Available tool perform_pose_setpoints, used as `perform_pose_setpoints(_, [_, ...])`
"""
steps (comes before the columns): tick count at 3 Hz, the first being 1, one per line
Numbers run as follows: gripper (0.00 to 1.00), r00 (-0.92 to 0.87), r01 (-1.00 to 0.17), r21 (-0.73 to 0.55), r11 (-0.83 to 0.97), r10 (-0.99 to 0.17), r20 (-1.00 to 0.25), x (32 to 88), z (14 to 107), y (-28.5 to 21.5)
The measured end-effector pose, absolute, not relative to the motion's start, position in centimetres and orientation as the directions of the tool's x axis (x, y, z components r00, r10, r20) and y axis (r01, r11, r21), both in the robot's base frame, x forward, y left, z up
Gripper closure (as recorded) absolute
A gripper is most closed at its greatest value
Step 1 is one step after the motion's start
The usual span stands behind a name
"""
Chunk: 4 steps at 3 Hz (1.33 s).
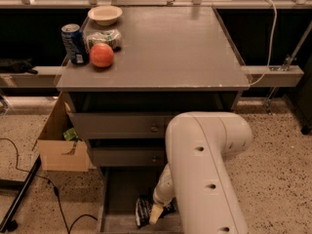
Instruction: Pick blue chip bag from bottom drawer and place on counter
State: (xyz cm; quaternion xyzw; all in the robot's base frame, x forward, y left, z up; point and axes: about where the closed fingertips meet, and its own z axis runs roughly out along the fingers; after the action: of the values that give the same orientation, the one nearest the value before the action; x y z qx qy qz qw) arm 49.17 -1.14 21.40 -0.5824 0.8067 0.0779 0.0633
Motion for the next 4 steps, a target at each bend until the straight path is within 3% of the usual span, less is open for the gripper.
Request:
perform_pose_setpoints(1, [0.0,-0.454,-0.882,0.031,0.471,-0.828,-0.329,51.1,23.7,-1.3])
perform_pose_setpoints(4, [0.0,-0.36,-0.918,-0.067,0.391,-0.892,-0.271,54.2,21.6,-0.4])
